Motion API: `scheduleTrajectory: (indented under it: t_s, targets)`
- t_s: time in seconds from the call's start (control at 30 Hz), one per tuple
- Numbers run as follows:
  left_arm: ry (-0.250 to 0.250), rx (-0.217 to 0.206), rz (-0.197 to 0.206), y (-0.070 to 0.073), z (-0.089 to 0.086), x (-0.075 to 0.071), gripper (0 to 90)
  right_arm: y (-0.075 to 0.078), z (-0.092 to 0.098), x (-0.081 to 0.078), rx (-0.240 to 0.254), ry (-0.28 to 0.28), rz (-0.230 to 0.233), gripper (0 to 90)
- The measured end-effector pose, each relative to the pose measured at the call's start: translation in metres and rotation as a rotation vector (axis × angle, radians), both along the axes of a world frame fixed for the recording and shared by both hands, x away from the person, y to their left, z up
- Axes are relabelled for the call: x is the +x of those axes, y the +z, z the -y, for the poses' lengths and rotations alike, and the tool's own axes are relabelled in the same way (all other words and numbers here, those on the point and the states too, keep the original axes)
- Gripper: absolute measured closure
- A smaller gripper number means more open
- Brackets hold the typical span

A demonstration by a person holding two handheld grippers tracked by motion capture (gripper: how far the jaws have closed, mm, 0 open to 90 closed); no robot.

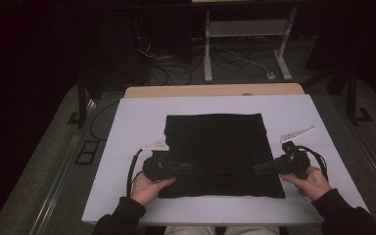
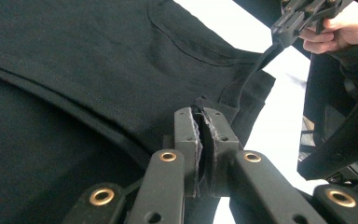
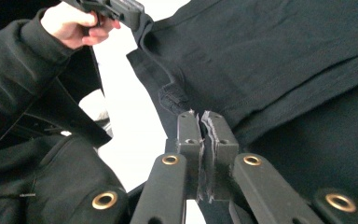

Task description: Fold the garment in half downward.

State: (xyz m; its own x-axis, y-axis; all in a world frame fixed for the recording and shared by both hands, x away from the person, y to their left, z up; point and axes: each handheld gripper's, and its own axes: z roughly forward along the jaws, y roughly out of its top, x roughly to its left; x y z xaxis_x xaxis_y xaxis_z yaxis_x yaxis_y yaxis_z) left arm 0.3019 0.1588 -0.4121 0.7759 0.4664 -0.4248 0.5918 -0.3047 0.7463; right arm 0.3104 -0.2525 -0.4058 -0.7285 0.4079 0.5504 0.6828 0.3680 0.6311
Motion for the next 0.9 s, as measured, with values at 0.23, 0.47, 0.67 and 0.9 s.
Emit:
scheduleTrajectory:
  t_s: [0.23, 0.47, 0.67, 0.9]
  targets:
    - [-0.025, 0.017, -0.013, -0.001, 0.002, -0.006, 83.9, 0.001, 0.001, -0.005, -0.005, 0.011, -0.009, 84.8]
    - [-0.039, 0.038, -0.024, -0.002, 0.005, -0.01, 83.9, -0.001, 0.0, -0.008, -0.022, 0.028, -0.014, 84.8]
    - [-0.04, 0.046, -0.038, -0.006, 0.004, -0.011, 83.7, -0.002, -0.001, -0.01, -0.036, 0.038, -0.026, 84.7]
    - [-0.046, 0.06, -0.042, -0.007, 0.004, -0.011, 83.5, -0.005, -0.003, -0.011, -0.046, 0.046, -0.037, 84.4]
